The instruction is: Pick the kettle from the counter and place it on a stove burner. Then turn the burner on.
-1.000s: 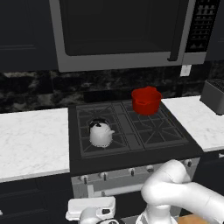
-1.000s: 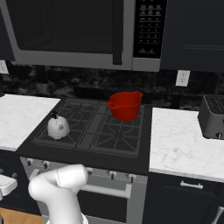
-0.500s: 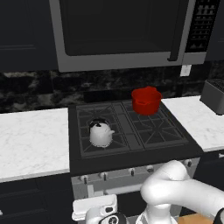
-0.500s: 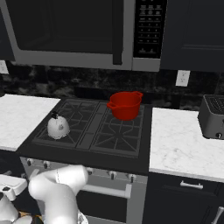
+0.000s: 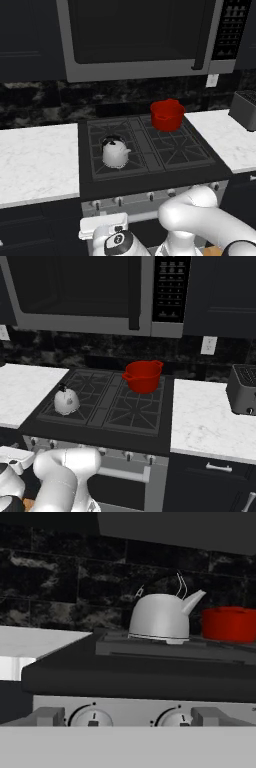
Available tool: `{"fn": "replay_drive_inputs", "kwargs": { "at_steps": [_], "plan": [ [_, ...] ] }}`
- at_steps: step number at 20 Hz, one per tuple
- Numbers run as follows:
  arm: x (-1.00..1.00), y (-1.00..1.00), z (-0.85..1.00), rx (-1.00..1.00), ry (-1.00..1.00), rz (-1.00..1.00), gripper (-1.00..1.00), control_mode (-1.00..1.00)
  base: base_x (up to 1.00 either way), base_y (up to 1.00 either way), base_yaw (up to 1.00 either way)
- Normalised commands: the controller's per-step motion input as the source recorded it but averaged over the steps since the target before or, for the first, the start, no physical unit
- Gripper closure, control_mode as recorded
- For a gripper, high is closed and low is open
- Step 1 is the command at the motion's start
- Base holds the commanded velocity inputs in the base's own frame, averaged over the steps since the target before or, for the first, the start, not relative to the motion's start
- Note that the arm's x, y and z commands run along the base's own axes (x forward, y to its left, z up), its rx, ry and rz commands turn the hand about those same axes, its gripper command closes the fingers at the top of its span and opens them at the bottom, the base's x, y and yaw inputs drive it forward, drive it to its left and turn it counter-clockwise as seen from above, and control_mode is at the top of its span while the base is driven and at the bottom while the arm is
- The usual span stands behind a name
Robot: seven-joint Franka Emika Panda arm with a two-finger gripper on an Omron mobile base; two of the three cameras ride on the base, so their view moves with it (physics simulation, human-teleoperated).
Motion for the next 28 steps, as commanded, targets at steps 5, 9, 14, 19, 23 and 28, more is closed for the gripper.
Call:
{"fn": "replay_drive_inputs", "kwargs": {
  "at_steps": [5,9,14,19,23,28],
  "plan": [
    [0.02,0.05,-0.30,0.00,-0.03,-0.03,-1.00,-1.00,0.00,0.00,0.00],
    [0.13,0.02,-0.09,0.00,-0.01,-0.01,-1.00,-1.00,0.00,0.00,0.00],
    [0.20,0.00,0.00,0.00,-0.01,0.00,-1.00,-1.00,0.00,0.00,0.00],
    [0.23,0.00,0.00,0.00,0.00,0.00,-1.00,-1.00,0.00,0.00,0.00],
    [0.19,0.00,-0.08,0.00,0.00,0.00,-1.00,-1.00,0.00,0.00,0.00],
    [0.15,0.00,-0.15,0.00,0.00,0.00,-1.00,-1.00,0.00,0.00,0.00]
  ]
}}
